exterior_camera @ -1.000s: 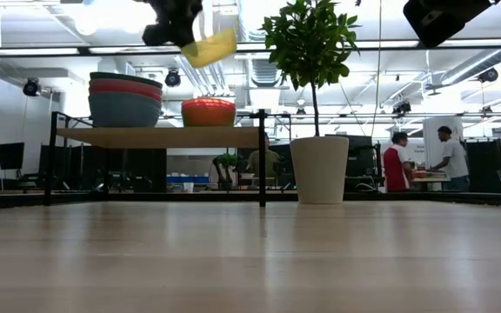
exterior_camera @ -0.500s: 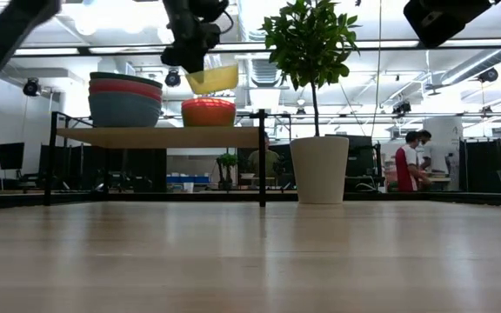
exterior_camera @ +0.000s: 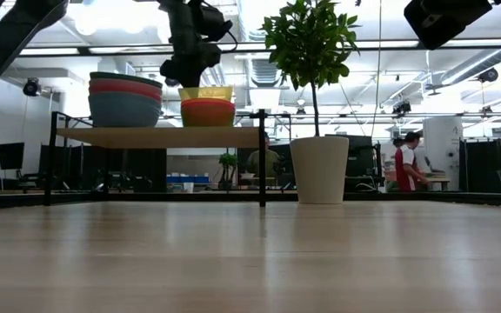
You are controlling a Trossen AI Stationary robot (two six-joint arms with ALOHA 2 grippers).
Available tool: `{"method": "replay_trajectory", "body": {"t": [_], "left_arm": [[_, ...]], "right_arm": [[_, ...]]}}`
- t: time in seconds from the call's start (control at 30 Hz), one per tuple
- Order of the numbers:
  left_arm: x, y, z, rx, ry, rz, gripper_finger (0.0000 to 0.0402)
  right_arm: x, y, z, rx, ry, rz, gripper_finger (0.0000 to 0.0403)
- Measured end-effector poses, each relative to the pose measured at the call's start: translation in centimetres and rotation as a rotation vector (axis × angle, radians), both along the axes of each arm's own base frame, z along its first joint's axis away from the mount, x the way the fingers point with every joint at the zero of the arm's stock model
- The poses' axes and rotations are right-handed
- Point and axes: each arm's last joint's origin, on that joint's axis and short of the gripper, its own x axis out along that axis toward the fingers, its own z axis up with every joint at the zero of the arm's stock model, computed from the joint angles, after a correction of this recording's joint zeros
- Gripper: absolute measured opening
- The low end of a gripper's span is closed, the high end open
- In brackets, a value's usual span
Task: Place and stack bowls onto a shelf
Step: Stack the transparent yellow bowl on top of the transparent orange bowl on the shelf
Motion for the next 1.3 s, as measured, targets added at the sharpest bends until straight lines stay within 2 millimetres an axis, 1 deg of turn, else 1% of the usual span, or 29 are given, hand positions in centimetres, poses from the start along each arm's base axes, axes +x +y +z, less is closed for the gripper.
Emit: {"method": "replay_trajectory", "body": {"t": [0.23,0.6,0.7,0.8,0.87,0.97,1.17,1.3], "left_arm": [[0.0,0.1,0.0,0.032,0.020,0.010,0.0007],[0.0,0.1,0.8,0.066,-0.002,-0.026,0.0069],[0.1,0.0,1.3,0.096,-0.022,-0.059,0.0082],[0.4,-0.2,2.2,0.129,-0.085,-0.112,0.0086],[0.7,-0.6,2.8,0.164,-0.122,-0.158,0.0083],[1.1,-0.6,3.2,0.225,-0.150,-0.180,0.0071],[1.8,0.0,2.5,0.293,-0.133,-0.162,0.0012],[1.9,0.1,2.3,0.309,-0.120,-0.151,0.0005]], "right_arm": [[0.0,0.0,0.0,0.000,0.000,0.000,0.0034],[0.0,0.0,0.0,-0.001,0.001,-0.001,0.0034],[0.0,0.0,0.0,-0.005,0.004,-0.002,0.0034],[0.0,-0.1,0.0,-0.011,0.001,-0.009,0.0034],[0.0,-0.1,-0.1,-0.022,-0.002,-0.019,0.0034],[0.0,-0.1,-0.1,-0.025,0.002,-0.020,0.0034],[0.0,-0.1,-0.1,-0.026,0.002,-0.020,0.0034],[0.0,-0.1,-0.1,-0.026,0.002,-0.020,0.0034]]}}
